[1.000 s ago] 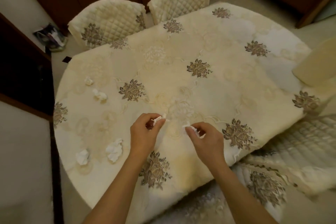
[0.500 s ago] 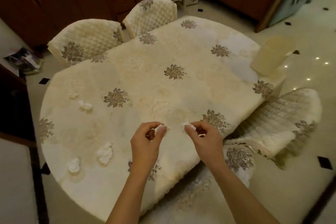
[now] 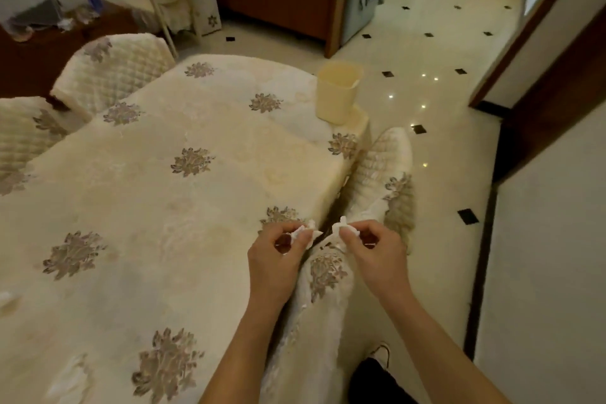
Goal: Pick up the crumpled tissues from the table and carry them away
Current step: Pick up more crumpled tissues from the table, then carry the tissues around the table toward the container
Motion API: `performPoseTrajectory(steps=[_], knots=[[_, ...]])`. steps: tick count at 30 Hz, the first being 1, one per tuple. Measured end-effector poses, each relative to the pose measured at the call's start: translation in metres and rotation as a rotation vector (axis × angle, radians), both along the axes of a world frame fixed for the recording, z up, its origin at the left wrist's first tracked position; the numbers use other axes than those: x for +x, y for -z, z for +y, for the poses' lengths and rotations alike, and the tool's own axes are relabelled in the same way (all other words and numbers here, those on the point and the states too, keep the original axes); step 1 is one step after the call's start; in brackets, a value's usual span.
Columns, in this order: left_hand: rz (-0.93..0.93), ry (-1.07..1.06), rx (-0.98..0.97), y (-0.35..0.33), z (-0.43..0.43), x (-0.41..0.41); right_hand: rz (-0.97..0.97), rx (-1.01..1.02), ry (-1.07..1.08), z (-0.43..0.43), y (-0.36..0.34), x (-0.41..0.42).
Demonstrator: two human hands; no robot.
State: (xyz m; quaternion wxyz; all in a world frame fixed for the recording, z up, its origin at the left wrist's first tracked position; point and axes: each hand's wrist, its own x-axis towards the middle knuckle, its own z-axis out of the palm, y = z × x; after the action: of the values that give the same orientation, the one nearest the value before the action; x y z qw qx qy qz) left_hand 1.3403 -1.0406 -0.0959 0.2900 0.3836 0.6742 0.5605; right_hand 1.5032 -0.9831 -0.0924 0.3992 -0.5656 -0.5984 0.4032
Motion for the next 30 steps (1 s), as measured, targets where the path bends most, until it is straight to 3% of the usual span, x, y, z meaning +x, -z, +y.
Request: performPoseTrajectory(steps=[19, 30], knots=[[0.039, 0.208, -0.088, -0.003, 0.223, 0.251, 0.054, -0.021, 0.238, 0.191, 0.005, 0.269], [0.012, 0.218, -0.112, -0.001, 0.320, 0.301, 0.088, -0.112, 0.246, 0.273, 0.022, 0.318]])
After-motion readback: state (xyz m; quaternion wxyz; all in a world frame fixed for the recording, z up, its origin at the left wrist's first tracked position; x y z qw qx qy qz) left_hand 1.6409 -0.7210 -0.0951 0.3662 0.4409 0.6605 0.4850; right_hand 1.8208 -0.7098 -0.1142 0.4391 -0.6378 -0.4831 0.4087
